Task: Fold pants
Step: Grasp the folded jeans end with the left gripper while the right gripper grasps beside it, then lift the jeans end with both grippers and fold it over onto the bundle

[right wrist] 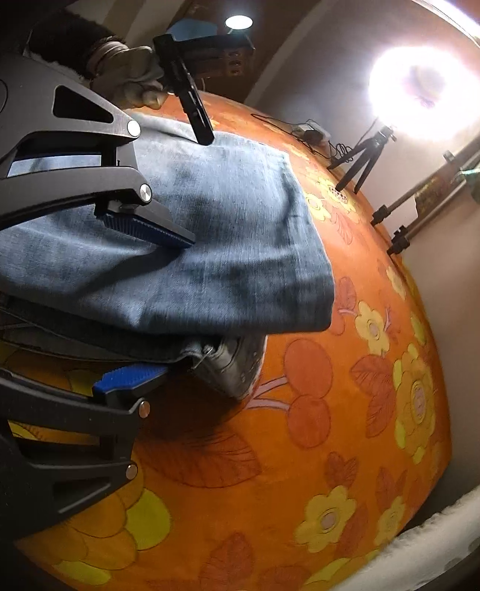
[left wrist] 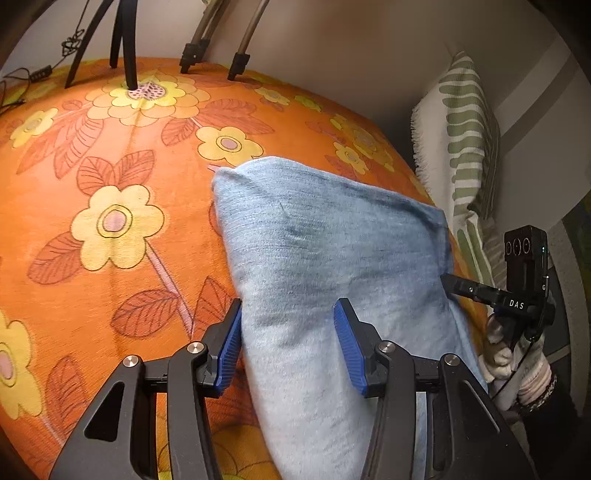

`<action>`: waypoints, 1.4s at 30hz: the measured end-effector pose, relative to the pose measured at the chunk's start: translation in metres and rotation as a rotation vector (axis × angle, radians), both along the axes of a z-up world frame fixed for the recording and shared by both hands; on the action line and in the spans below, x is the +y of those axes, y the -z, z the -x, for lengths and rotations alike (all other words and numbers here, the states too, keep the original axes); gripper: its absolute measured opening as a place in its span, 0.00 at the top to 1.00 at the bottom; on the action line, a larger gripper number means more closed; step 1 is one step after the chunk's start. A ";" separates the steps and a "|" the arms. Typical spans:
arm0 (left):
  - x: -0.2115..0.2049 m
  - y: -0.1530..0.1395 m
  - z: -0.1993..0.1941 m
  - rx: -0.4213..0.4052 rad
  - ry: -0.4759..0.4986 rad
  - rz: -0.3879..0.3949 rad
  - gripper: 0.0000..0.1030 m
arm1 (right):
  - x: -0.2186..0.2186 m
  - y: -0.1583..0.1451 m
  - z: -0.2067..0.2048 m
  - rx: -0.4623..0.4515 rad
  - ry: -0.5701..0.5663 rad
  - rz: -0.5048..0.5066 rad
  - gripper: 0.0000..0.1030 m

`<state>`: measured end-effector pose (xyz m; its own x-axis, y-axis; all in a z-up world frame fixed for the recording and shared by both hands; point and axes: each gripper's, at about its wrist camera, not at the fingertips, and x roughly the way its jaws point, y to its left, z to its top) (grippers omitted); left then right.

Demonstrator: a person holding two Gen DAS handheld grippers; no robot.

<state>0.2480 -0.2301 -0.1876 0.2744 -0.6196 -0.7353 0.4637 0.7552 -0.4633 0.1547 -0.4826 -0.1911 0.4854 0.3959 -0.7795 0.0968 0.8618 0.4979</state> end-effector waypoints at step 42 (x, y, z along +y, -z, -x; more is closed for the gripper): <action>-0.007 -0.077 0.034 -0.301 0.014 -0.024 0.90 | 0.040 -0.095 0.015 -0.176 0.025 0.226 0.91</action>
